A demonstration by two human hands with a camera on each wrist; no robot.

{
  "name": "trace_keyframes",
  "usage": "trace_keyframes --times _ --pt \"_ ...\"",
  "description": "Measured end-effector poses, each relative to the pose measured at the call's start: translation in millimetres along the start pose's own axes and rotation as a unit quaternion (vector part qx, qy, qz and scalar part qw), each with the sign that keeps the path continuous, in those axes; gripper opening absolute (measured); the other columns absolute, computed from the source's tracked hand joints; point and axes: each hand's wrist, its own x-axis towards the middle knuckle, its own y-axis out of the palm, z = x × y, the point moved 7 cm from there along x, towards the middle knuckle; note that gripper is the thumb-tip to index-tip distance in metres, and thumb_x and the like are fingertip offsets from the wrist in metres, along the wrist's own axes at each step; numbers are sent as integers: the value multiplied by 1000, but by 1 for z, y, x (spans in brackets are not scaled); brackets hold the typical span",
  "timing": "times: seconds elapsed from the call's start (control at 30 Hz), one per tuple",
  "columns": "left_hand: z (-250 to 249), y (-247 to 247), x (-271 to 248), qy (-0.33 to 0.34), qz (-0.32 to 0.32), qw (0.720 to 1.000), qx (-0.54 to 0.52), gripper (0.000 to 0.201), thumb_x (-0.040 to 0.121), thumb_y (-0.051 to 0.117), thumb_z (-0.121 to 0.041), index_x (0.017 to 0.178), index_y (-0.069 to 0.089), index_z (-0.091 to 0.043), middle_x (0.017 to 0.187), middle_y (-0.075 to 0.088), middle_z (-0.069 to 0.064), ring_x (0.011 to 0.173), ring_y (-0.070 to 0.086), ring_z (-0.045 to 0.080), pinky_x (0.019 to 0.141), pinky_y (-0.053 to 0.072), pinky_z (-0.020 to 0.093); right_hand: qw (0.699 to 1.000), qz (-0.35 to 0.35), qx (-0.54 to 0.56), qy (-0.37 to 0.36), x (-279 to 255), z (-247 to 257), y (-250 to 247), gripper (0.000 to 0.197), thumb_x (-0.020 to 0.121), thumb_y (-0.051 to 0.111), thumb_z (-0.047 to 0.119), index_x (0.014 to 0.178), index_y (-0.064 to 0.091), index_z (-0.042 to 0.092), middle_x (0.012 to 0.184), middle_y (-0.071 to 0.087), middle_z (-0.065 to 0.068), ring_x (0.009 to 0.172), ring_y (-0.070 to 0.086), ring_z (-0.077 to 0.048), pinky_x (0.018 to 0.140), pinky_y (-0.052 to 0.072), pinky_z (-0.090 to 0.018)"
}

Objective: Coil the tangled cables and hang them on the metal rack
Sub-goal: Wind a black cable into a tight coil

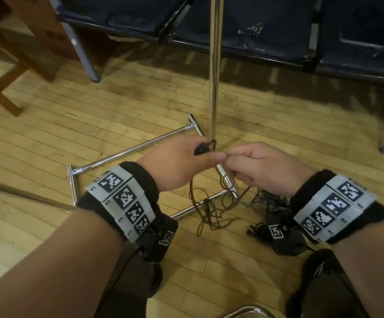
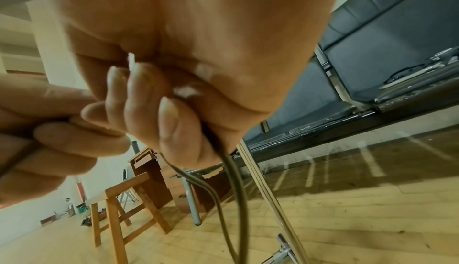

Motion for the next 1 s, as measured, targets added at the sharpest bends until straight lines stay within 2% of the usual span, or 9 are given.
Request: trace_keyframes --times 0.13,0.27,0.33,0.5,0.63,0.73,0.8,0.87,1.0 --pt "13 -29 -2 -52 -118 983 -134 25 103 60 -53 97 68 -30 54 55 -19 44 44 -1 43 39 16 999 -16 -28 24 1 -19 -9 34 102 49 45 87 66 19 66 49 3 55 43 -11 57 38 -35" --pt "42 -79 -16 -145 -324 904 -239 43 100 64 -47 121 68 -10 76 58 -10 65 50 9 65 47 34 989 -11 -108 102 2 -60 -18 35 107 43 45 83 59 26 53 51 14 44 42 -2 43 37 -15" --pt "54 -101 -25 -153 -388 868 -270 50 100 60 -39 129 63 2 75 50 -8 64 45 11 63 43 36 976 -13 -161 144 2 -80 -22 33 109 39 44 87 59 28 56 56 16 48 47 0 46 38 -17" --pt "71 -102 -36 -188 -405 853 -272 31 103 56 -52 106 64 -22 78 53 -7 61 45 12 61 42 34 950 -36 -244 192 10 -97 -26 37 109 36 45 91 59 22 78 58 1 69 52 -15 59 37 -31" --pt "84 -123 -51 -206 -460 817 -281 26 104 55 -42 82 51 -30 73 48 -8 58 44 11 56 39 31 948 -74 -251 182 13 -90 -29 40 109 36 45 95 61 18 86 64 -6 72 54 -18 60 39 -32" --pt "88 -132 -62 -191 -476 819 -256 31 104 55 -46 79 52 -29 74 56 -5 58 47 13 55 43 33 954 -47 -227 190 13 -92 -21 38 110 36 42 100 64 18 92 69 -8 71 56 -15 61 41 -30" --pt "86 -124 -64 -190 -449 845 -219 31 102 55 -56 90 66 -30 83 73 -5 58 54 10 57 47 32 969 -69 -172 162 15 -78 -21 37 109 37 43 94 65 23 81 70 -2 65 56 -15 59 42 -29" --pt "83 -111 -60 -194 -397 878 -185 35 100 54 -64 101 72 -34 87 76 -7 61 58 11 58 50 33 983 -100 -102 116 18 -59 -24 37 108 40 43 91 65 22 67 63 2 64 56 -18 65 50 -33" --pt "70 -79 -41 -180 -285 930 -146 38 97 55 -70 102 73 -36 59 64 -7 54 58 9 57 50 31 991 -79 100 25 17 -20 -12 34 110 40 27 92 60 7 68 45 -3 66 53 -23 74 61 -31"
